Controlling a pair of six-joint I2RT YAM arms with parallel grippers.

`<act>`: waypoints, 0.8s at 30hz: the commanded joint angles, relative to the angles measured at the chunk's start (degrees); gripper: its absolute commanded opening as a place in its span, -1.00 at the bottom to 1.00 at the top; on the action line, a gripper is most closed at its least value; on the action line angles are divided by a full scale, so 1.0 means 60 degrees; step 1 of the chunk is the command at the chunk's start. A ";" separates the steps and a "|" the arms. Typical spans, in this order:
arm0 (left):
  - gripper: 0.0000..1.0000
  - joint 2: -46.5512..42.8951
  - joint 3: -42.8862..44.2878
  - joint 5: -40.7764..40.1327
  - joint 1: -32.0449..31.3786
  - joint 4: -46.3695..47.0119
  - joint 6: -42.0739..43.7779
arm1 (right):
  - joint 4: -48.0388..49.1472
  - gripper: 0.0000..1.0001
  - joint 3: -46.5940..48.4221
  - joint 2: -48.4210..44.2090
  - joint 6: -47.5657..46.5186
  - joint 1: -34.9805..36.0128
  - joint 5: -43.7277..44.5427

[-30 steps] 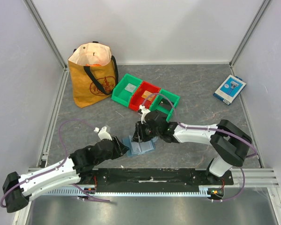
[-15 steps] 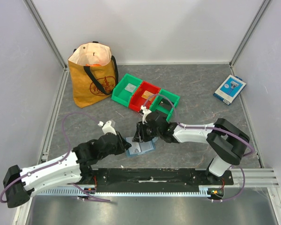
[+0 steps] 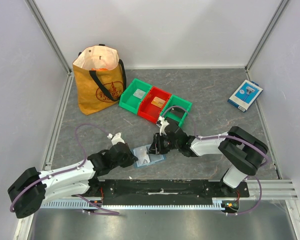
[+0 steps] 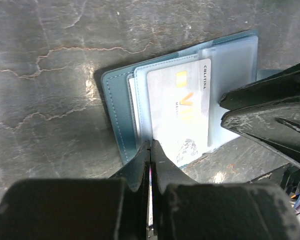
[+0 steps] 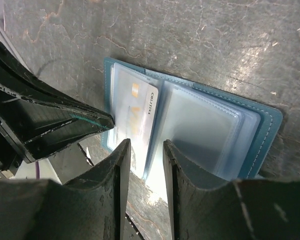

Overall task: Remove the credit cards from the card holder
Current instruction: Open the card holder at the center of the board.

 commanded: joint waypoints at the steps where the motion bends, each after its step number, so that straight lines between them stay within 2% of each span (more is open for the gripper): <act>1: -0.96 0.0077 -0.0530 0.0138 0.0105 0.0729 -0.0347 | 0.0953 -0.23 -0.0346 0.0246 0.0218 -0.0037 -0.0478; 8: -0.96 0.0238 -0.0912 0.0241 0.0105 0.1022 -0.0626 | 0.1569 -0.26 -0.0581 0.0524 0.0408 -0.0052 -0.0771; 11: -0.97 0.0253 -0.0941 0.0241 0.0091 0.1022 -0.0670 | 0.1730 -0.34 -0.0625 0.0627 0.0467 -0.0067 -0.0786; 18: -0.96 0.0209 -0.1000 0.0212 0.0120 0.0876 -0.0728 | 0.2593 -0.65 -0.1006 0.0671 0.0745 -0.0315 -0.1181; 22: -0.97 0.0253 -0.1015 0.0226 0.0149 0.0773 -0.0816 | 0.2741 -0.98 -0.1109 0.0627 0.0746 -0.0433 -0.1357; 24: -0.97 0.0253 -0.1044 0.0241 0.0149 0.0744 -0.0831 | 0.2741 -1.00 -0.1138 0.0598 0.0731 -0.0506 -0.1416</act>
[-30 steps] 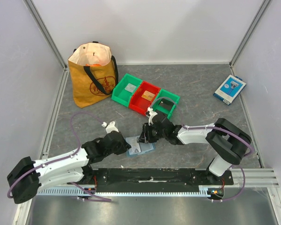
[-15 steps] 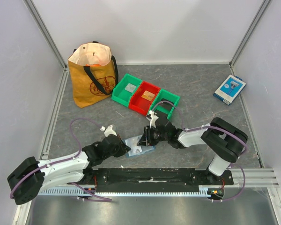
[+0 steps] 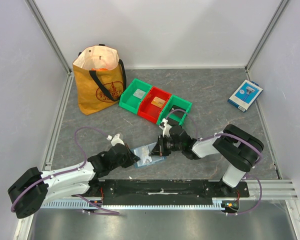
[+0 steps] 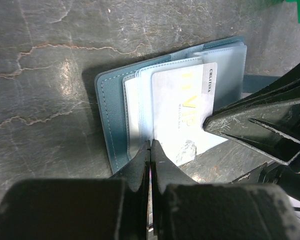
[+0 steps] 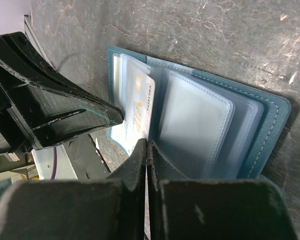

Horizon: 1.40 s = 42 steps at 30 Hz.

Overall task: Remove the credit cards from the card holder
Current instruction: Open the card holder at the center of the board, then remove the credit card from the card holder.

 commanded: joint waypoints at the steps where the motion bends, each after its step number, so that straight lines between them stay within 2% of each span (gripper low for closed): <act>1: -0.97 0.0187 -0.0334 -0.0065 0.0073 -0.0808 -0.0193 | 0.0468 -1.00 -0.0133 0.0011 -0.0078 -0.0164 -0.0265; 11: -0.96 -0.0032 -0.0275 -0.0109 0.0132 -0.1057 -0.0077 | -0.1641 -0.99 0.0321 -0.0736 -0.1162 -0.0486 0.0146; 13: -0.96 -0.0018 -0.0231 -0.0094 0.0131 -0.1043 -0.0018 | -0.1525 -0.81 0.0394 -0.0634 -0.1148 -0.0486 0.0014; 19: -0.97 0.0099 -0.0084 0.0008 0.0132 -0.0984 0.0187 | -0.0925 -0.52 0.0526 -0.0166 -0.0826 -0.0472 -0.0382; 25: -0.96 0.0202 -0.0128 0.0081 0.0132 -0.0838 0.0187 | -0.0646 -0.47 0.0644 0.0113 -0.0693 -0.0472 -0.0602; 27: -0.96 0.0260 -0.0128 0.0111 0.0132 -0.0808 0.0202 | -0.0587 -0.53 0.0644 0.0157 -0.0693 -0.0472 -0.0675; 32: -0.97 0.0319 -0.0128 0.0096 0.0132 -0.0779 0.0202 | -0.0834 -1.00 0.0614 0.0026 -0.0883 -0.0530 -0.0603; 42: -0.97 0.0012 -0.0246 0.0023 0.0146 -0.0867 0.0129 | -0.3851 -1.00 0.0951 -0.1599 -0.2420 -0.1087 0.0422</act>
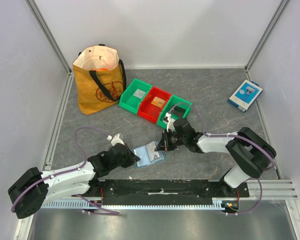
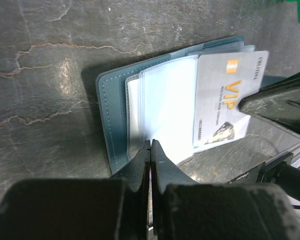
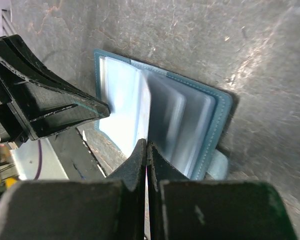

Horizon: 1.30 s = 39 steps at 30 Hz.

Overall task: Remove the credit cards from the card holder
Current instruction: Remove the credit card from the card holder, then place the credit card in the storage box.

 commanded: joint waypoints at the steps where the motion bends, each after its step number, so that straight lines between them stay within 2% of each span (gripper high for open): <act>1: -0.96 0.0001 -0.0224 -0.0119 0.0062 -0.0878 0.0223 | -0.1791 -1.00 0.0467 -0.0864 -0.1121 -0.0154 0.0977; 4: -0.92 -0.0218 -0.0049 -0.0032 0.0048 -0.0834 0.0632 | -0.2275 -1.00 0.0526 -0.1449 -0.1239 -0.0154 0.1211; 6: -0.72 -0.0511 0.0171 0.0013 0.0062 -0.0907 0.0969 | -0.2509 -1.00 0.0526 -0.1947 -0.1224 -0.0155 0.1241; 8: -0.39 -0.1023 0.0332 0.0027 0.0077 -0.0907 0.1248 | -0.2700 -1.00 0.0555 -0.2562 -0.1195 -0.0154 0.1256; 9: -0.14 -0.1475 0.0406 0.0027 0.0077 -0.0849 0.1365 | -0.2802 -1.00 0.0584 -0.2855 -0.1166 -0.0154 0.1241; 12: 0.43 -0.2443 0.0523 0.0202 0.0062 -0.0382 0.1819 | -0.2906 -1.00 0.0643 -0.3661 -0.1005 -0.0169 0.1081; 15: 0.70 -0.3118 0.0611 0.0684 0.0150 0.0393 0.2185 | -0.2891 -1.00 0.0745 -0.4291 -0.0727 -0.0184 0.0672; 22: 0.76 -0.3618 0.0290 0.2340 0.0370 0.2956 0.2406 | -0.2818 -1.00 0.1169 -0.5098 -0.0316 -0.0198 -0.0457; 29: 0.73 -0.3618 -0.0047 0.3044 0.0853 0.4510 0.2261 | -0.2247 -1.00 0.1214 -0.5348 0.0153 -0.0198 -0.1277; 36: 0.60 -0.2653 -0.0238 0.3922 0.1293 0.6210 0.1850 | -0.1603 -1.00 0.1053 -0.5231 0.0533 -0.0198 -0.1747; 39: 0.46 -0.2125 -0.0282 0.4289 0.1293 0.7044 0.1777 | -0.1471 -1.00 0.1053 -0.5158 0.0563 -0.0227 -0.1864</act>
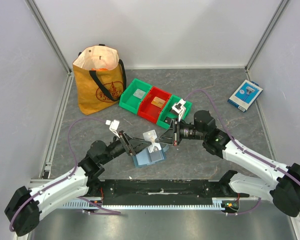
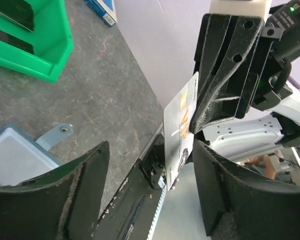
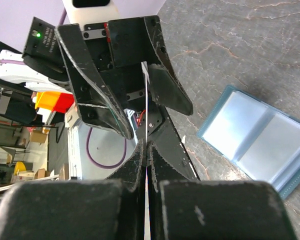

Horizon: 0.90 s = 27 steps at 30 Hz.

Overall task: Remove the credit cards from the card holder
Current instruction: Place the credit card in the storage box.

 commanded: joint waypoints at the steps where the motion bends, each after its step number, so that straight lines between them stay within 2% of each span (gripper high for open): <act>1: 0.39 0.0644 -0.0107 0.0891 0.0058 0.2030 -0.0234 | 0.0701 -1.00 0.0168 0.0084 0.0257 -0.0082 -0.0524; 4: 0.09 0.0836 -0.0210 0.0994 0.0043 0.2617 -0.0308 | 0.0759 -1.00 0.0168 0.0202 0.0272 -0.0140 -0.0582; 10: -0.64 0.0602 -0.0400 0.0775 0.0116 0.2721 -0.0381 | 0.1169 -1.00 0.0065 0.0421 0.0477 -0.0418 -0.0890; 12: -0.94 0.0543 -0.0372 0.0701 0.0160 0.2633 -0.0410 | 0.1213 -1.00 0.0051 0.0495 0.0506 -0.0521 -0.0992; 14: -0.97 0.0572 -0.0313 0.0614 0.0190 0.2589 -0.0454 | 0.1243 -1.00 0.0080 0.0582 0.0521 -0.0624 -0.1051; 16: -0.96 0.0631 -0.0298 0.0322 0.0204 0.2603 -0.0585 | 0.1185 -0.86 0.0138 0.0612 0.0535 -0.0755 -0.1022; 21: -0.97 0.0719 -0.0371 -0.1536 0.0292 0.2487 -0.1186 | 0.0468 -0.22 0.0314 0.0481 0.0112 -0.1326 -0.0569; 24: -0.96 0.0762 -0.0371 -0.2796 0.0526 0.2180 -0.1610 | -0.0424 0.18 0.0475 0.0247 -0.0429 -0.1517 0.0235; 27: -0.96 0.1185 -0.0123 -0.3574 0.1184 0.2091 -0.2006 | -0.1070 0.47 0.0505 -0.0002 -0.0914 -0.1547 0.0939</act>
